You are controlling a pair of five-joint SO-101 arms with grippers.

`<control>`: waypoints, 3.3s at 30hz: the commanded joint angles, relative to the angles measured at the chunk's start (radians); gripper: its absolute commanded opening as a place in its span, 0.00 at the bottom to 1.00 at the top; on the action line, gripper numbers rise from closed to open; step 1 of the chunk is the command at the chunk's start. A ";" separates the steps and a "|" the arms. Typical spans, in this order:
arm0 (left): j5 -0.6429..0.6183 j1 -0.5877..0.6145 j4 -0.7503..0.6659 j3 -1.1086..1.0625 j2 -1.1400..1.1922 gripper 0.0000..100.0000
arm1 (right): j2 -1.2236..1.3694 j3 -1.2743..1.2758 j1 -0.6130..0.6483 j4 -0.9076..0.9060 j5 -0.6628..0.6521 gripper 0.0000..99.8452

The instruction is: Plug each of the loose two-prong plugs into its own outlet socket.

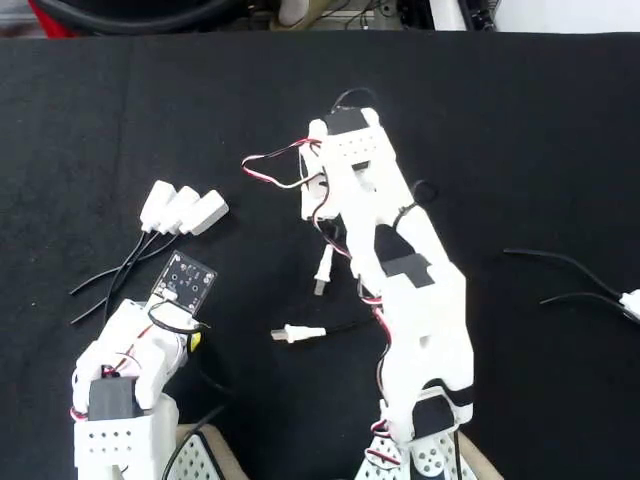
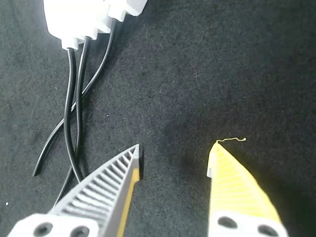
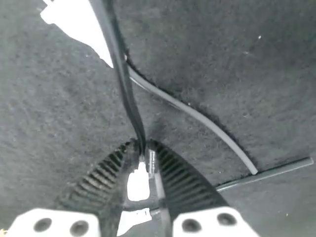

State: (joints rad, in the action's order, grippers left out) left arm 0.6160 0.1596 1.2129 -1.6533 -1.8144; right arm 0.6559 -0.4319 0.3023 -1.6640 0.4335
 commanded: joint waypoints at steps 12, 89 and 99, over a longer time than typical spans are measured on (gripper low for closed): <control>0.005 0.007 0.005 0.007 -0.005 0.23 | -0.008 -0.027 0.104 -0.071 -0.003 0.14; 0.006 0.008 0.003 -0.002 -0.005 0.23 | 0.185 -0.189 0.029 -0.086 0.095 0.11; 0.006 0.008 0.003 -0.002 -0.005 0.23 | 0.186 -0.189 0.029 -0.089 0.091 0.05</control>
State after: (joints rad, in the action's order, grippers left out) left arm 0.6176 0.1596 1.2129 -1.6579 -1.8128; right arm 0.8477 -0.5654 0.3391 -1.7254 0.5301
